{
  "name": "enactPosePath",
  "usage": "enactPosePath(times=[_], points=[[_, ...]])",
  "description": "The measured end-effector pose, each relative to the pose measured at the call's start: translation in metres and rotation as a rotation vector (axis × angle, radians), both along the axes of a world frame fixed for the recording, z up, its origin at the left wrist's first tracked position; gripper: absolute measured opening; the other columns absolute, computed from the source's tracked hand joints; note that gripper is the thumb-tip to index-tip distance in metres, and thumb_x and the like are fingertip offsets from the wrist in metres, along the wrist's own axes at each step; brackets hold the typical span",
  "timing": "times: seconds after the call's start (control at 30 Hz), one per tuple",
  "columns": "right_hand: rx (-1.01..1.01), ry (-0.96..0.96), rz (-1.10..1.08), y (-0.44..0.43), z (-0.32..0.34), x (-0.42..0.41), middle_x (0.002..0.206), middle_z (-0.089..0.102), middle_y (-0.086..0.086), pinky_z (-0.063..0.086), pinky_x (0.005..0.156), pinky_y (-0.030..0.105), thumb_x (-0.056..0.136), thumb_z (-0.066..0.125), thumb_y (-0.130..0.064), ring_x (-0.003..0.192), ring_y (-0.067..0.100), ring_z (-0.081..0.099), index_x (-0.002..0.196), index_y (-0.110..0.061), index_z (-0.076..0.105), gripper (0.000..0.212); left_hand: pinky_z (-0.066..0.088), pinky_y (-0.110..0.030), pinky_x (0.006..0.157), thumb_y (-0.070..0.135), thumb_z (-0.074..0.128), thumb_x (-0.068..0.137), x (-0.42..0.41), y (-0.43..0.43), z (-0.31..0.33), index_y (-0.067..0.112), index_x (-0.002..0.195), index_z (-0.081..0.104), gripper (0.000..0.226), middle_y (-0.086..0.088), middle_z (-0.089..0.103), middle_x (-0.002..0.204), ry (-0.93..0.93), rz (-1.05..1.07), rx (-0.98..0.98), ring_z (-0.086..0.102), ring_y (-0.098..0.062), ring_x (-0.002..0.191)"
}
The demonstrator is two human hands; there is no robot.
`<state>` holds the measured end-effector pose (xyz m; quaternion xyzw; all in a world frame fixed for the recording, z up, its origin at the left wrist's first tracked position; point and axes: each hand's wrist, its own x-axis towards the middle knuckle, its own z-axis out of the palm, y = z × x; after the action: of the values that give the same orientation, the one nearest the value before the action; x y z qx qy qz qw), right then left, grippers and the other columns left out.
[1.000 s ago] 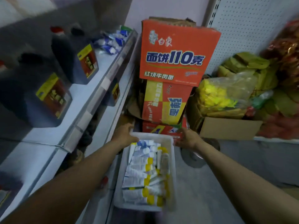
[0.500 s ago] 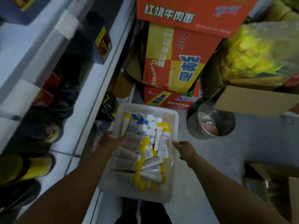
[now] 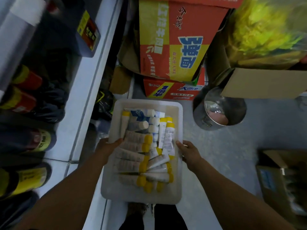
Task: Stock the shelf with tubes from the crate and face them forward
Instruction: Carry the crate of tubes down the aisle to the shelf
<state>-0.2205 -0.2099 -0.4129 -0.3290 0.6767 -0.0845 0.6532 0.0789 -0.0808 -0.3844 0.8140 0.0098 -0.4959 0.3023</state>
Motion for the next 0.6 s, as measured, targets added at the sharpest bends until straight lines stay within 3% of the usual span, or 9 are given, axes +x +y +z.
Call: enactPosePath(times=[0.13, 0.23, 0.33, 0.43, 0.47, 0.53, 0.6], points=[[-0.076, 0.029, -0.052, 0.016, 0.015, -0.008, 0.087, 0.065, 0.006, 0.05, 0.069, 0.033, 0.082, 0.078, -0.032, 0.074, 0.019, 0.059, 0.089, -0.015, 0.063, 0.024, 0.056, -0.048, 0.084, 0.045, 0.083, 0.071, -0.003, 0.015, -0.001, 0.008, 0.118, 0.063, 0.063, -0.015, 0.068, 0.112, 0.095, -0.029, 0.037, 0.067, -0.033, 0.097], [-0.117, 0.062, -0.117, 0.045, 0.031, -0.028, 0.079, 0.062, 0.002, 0.046, 0.059, 0.028, 0.083, 0.077, -0.03, 0.065, 0.014, 0.055, 0.086, -0.013, 0.063, 0.022, 0.055, -0.049, 0.087, 0.068, 0.085, 0.05, -0.015, 0.039, -0.005, 0.015, 0.118, 0.06, 0.09, -0.008, 0.064, 0.119, 0.077, -0.15, 0.095, 0.064, -0.031, 0.105], [-0.145, 0.085, -0.206, 0.084, 0.05, -0.059, 0.073, 0.061, 0.001, 0.043, 0.05, 0.022, 0.084, 0.077, -0.025, 0.058, 0.011, 0.053, 0.086, -0.009, 0.064, 0.021, 0.051, -0.051, 0.094, 0.052, 0.084, 0.066, -0.041, 0.055, 0.019, 0.013, 0.12, 0.053, 0.074, -0.009, 0.061, 0.117, 0.107, -0.193, 0.051, 0.061, -0.034, 0.108], [-0.157, 0.134, -0.275, 0.124, 0.066, -0.091, 0.068, 0.055, 0.0, 0.041, 0.046, 0.021, 0.083, 0.078, -0.027, 0.054, 0.011, 0.048, 0.08, -0.012, 0.06, 0.023, 0.055, -0.051, 0.088, 0.066, 0.09, 0.033, -0.056, 0.073, 0.001, 0.008, 0.124, 0.059, 0.112, -0.014, 0.068, 0.115, 0.174, -0.27, 0.021, 0.067, -0.034, 0.099], [-0.158, 0.161, -0.317, 0.142, 0.074, -0.103, 0.066, 0.054, 0.0, 0.04, 0.046, 0.022, 0.083, 0.078, -0.026, 0.054, 0.012, 0.046, 0.079, -0.013, 0.06, 0.023, 0.056, -0.052, 0.085, 0.069, 0.09, 0.025, -0.051, 0.084, -0.043, 0.008, 0.122, 0.062, 0.119, -0.014, 0.069, 0.113, 0.159, -0.302, 0.019, 0.069, -0.034, 0.096], [-0.16, 0.203, -0.418, 0.182, 0.092, -0.129, 0.063, 0.052, 0.001, 0.038, 0.047, 0.024, 0.083, 0.078, -0.023, 0.053, 0.014, 0.045, 0.08, -0.01, 0.06, 0.023, 0.057, -0.051, 0.083, 0.073, 0.088, 0.021, -0.058, 0.089, -0.082, 0.008, 0.113, 0.068, 0.114, -0.014, 0.071, 0.107, 0.149, -0.404, 0.045, 0.07, -0.033, 0.09], [-0.159, 0.222, -0.529, 0.224, 0.11, -0.158, 0.062, 0.05, 0.004, 0.036, 0.043, 0.022, 0.083, 0.078, -0.02, 0.05, 0.015, 0.043, 0.076, -0.01, 0.057, 0.024, 0.057, -0.05, 0.083, 0.072, 0.088, 0.03, -0.094, 0.087, -0.038, 0.006, 0.104, 0.071, 0.1, -0.016, 0.073, 0.099, 0.176, -0.5, 0.033, 0.071, -0.034, 0.087]])
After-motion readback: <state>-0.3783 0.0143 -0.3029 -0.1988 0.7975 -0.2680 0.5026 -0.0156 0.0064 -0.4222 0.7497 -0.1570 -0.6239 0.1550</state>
